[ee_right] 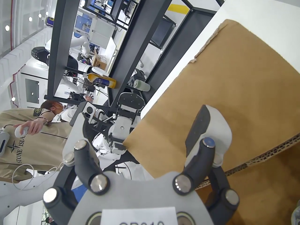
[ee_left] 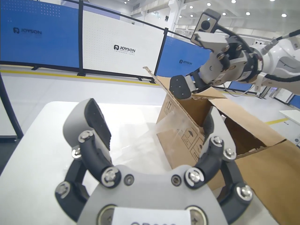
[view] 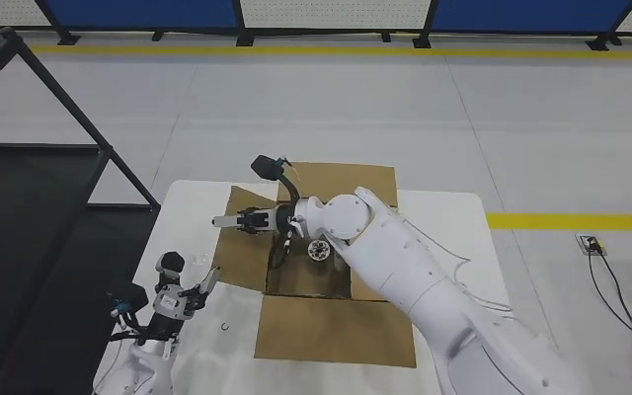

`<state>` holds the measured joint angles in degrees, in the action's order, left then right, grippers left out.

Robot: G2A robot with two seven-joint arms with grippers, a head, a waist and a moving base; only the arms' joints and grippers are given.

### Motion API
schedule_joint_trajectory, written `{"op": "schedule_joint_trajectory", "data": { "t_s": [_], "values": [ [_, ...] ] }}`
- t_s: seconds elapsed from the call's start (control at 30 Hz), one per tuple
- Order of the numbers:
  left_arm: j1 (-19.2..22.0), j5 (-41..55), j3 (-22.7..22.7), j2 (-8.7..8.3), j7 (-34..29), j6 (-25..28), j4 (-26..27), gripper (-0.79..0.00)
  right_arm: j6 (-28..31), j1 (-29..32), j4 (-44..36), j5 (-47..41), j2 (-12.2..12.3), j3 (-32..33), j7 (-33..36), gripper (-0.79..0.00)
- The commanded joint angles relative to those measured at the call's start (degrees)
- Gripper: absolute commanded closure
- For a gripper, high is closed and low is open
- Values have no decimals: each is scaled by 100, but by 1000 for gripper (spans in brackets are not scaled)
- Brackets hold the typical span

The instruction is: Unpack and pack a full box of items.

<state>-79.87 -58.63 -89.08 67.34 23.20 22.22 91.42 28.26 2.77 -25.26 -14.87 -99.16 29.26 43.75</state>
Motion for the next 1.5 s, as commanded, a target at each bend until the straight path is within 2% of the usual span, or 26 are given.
{"op": "schedule_joint_trajectory", "data": {
  "t_s": [0.0, 0.33, 0.57, 0.77, 1.23, 1.47],
  "values": [
    [14, 18, -17, 2, -2, -12, -76, -785, 266, -4, 67, 23, 40, 80, 40, -785],
    [42, 41, -130, 3, -71, -24, -404, -785, 1342, 176, -184, 408, 507, 594, 1, -785],
    [127, -112, -77, 7, -160, 4, -626, -785, 1350, 551, -867, 969, 983, 1044, -58, -785],
    [128, -145, 0, 20, -175, 26, -628, -785, 1261, 1045, -1777, 1763, 1435, 1475, 132, -785],
    [116, -158, 28, 25, -230, 28, -554, -785, 1261, 1045, -1777, 1763, 1435, 1475, 132, -785],
    [100, -185, 70, 30, -418, 4, -461, -785, 1353, 1404, -2275, 2020, 1579, 1730, -157, -785]
  ]
}}
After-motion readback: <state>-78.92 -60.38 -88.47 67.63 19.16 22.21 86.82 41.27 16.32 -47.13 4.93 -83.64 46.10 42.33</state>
